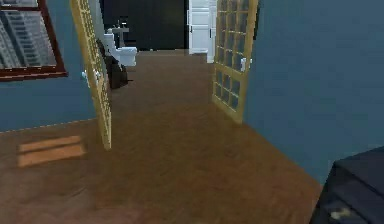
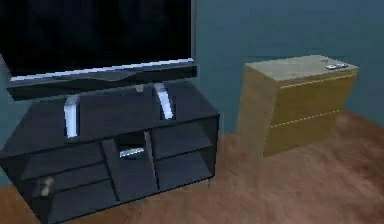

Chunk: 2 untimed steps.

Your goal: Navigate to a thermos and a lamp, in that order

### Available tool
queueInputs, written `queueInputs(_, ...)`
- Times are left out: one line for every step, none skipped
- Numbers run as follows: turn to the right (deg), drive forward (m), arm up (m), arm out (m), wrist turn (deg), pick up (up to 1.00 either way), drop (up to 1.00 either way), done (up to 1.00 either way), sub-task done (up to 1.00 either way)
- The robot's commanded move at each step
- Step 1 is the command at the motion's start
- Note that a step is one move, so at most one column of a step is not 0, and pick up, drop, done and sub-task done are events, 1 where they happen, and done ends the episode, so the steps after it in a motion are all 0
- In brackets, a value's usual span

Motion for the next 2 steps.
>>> queueInputs(0.0, 1.00, 0.00, 0.00, 0.0, 0.00, 0.00, 0.00, 0.00)
queueInputs(0.0, 1.00, 0.00, 0.00, 0.0, 0.00, 0.00, 0.00, 0.00)
